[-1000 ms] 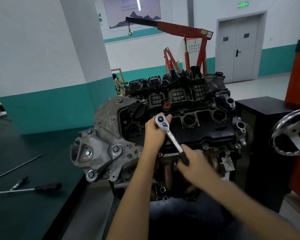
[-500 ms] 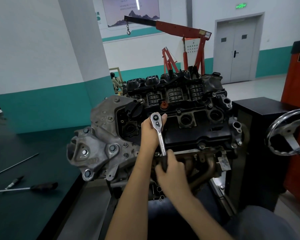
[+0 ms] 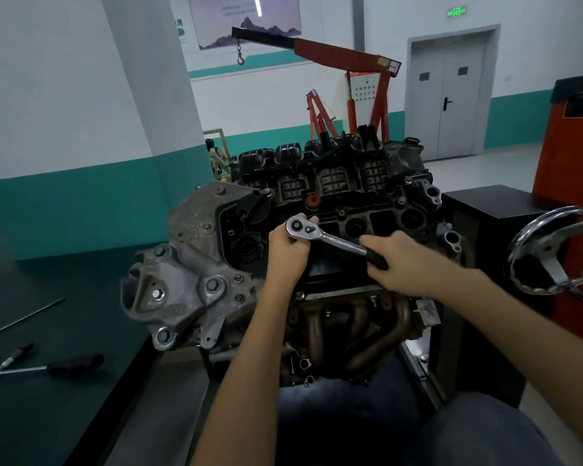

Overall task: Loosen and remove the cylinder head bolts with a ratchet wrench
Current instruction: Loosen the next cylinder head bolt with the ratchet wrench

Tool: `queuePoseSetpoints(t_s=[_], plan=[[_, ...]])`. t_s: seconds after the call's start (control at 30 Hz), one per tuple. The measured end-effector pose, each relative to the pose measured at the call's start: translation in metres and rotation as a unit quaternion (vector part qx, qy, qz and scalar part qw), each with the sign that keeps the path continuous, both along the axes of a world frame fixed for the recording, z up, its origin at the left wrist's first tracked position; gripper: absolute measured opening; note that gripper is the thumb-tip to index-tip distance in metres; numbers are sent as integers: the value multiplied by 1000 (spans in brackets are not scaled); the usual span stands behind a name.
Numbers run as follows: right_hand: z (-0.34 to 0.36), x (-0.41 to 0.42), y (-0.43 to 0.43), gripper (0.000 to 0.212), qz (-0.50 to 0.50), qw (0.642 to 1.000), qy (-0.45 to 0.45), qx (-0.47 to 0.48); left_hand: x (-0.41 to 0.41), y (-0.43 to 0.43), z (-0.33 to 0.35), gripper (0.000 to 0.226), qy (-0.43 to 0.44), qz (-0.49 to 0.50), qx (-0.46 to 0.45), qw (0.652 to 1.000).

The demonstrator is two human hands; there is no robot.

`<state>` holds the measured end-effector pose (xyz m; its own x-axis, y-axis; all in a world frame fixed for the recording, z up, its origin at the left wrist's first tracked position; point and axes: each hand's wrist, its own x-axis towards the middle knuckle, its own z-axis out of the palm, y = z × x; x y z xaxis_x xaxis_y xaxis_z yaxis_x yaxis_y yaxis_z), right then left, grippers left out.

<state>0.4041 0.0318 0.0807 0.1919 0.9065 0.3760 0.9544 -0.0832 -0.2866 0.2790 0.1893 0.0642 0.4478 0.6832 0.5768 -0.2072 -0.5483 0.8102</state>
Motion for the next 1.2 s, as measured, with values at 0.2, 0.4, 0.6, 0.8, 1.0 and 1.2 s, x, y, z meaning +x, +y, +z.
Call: queuePoseSetpoints(t_s=[0.2,0.4,0.6,0.8,1.0,1.2], plan=[[-80,-117,24,23,-84,933,303,174,10,-2,-1,53,-2,62,-12,998],[-80,-117,30,16,-48,932,323,154,7,5,1,54,6,46,-5,999],[-11,-7,-8,20,12,998,57,8,8,3,2,50,18,2,24,1000],[-24,-22,-2,23,-9,996,79,40,4,0,-3,44,-21,10,0,1000],[-82,-121,27,23,-51,927,323,182,10,-2,1,55,8,60,-16,998],[-68,-89,15,16,-14,959,263,107,6,4,0,53,27,27,-9,999]])
